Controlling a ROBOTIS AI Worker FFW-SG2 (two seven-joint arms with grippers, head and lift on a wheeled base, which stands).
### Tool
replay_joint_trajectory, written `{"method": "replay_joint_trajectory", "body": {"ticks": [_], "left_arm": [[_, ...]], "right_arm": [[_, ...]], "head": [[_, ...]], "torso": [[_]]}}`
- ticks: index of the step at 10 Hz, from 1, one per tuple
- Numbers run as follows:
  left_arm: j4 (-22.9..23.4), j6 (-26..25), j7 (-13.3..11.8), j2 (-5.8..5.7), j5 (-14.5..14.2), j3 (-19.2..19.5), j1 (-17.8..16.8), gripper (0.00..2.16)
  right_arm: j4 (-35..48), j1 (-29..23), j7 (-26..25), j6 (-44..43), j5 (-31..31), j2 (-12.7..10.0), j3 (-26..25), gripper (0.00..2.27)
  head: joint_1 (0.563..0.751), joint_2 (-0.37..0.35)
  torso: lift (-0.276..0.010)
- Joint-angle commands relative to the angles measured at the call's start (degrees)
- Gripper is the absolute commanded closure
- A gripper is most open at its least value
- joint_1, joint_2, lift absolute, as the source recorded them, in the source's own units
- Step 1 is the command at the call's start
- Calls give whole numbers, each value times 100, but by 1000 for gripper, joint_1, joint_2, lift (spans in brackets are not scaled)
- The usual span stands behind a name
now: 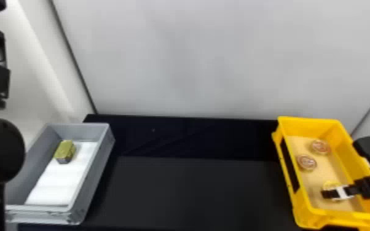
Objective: Pick up the round yellow can and place it in the yellow rectangular box
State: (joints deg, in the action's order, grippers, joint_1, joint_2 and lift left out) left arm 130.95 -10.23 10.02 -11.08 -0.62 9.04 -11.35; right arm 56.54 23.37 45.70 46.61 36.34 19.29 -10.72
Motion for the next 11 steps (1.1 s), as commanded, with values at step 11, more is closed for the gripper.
{"method": "replay_joint_trajectory", "body": {"ticks": [11], "left_arm": [[27, -58, 0, 9, 0, 45, 19, 82]], "right_arm": [[2678, -70, 354, 791, 622, 49, 457, 32]], "head": [[694, 54]], "torso": [[-3]]}}
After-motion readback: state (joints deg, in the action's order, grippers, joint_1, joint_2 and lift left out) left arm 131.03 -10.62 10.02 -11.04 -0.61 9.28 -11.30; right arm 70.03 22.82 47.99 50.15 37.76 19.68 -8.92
